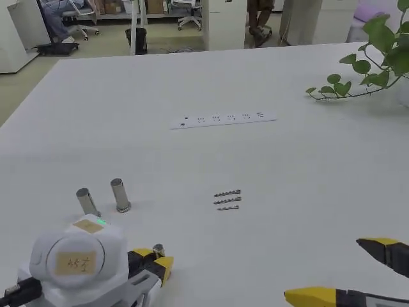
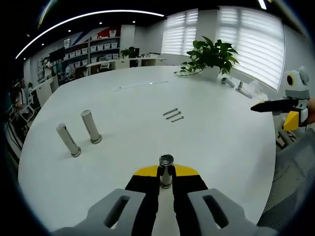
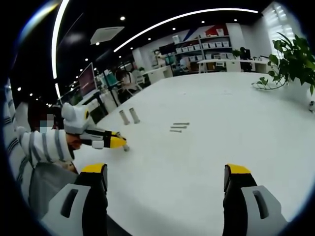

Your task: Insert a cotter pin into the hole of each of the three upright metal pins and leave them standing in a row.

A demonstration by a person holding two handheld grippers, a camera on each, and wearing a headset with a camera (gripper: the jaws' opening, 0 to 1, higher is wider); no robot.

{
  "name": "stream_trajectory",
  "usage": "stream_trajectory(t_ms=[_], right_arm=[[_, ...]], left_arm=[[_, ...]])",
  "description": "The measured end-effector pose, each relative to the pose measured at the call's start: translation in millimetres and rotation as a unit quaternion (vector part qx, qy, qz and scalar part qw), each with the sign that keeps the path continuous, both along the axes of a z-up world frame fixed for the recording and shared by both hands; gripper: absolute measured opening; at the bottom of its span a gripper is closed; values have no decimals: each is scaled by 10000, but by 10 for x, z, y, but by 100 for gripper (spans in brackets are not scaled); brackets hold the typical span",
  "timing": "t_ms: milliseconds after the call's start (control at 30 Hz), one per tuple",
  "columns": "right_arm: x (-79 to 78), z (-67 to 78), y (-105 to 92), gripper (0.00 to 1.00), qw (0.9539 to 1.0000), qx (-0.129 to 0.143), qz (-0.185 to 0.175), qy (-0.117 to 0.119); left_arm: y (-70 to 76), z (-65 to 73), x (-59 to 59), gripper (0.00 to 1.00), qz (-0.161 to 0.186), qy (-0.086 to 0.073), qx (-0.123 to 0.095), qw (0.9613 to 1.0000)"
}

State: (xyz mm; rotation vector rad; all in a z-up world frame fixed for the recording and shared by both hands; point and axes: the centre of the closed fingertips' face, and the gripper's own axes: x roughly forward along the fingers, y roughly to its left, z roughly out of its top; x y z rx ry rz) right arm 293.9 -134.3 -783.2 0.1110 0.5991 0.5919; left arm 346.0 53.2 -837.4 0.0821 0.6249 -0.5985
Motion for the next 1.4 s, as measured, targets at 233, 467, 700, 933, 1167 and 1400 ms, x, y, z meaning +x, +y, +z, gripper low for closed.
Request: stream_trajectory(t_ms=[233, 467, 700, 933, 1167, 1400], right_arm=[[-20, -15, 19, 100, 10000, -10, 40, 31], [-5, 3, 24, 100, 10000, 18, 22, 13], [-15, -8, 0, 100, 10000, -30, 28, 43], [-20, -6, -32, 100, 10000, -13, -20, 66], [-20, -13, -24, 100, 9999, -57, 3, 109], [-7, -26, 36, 100, 9998, -95, 45, 147]], left_arm=[[29, -3, 2, 8, 39, -6, -94, 9999], [18, -10, -21, 12, -141, -92, 116, 9998], [80, 13, -65, 24, -164, 26, -15, 9999], [233, 159, -108, 47, -241, -93, -145, 9996], [354, 293, -242, 73, -420, 22, -514, 9978], [460, 300, -361, 99, -546, 72, -452, 9975]])
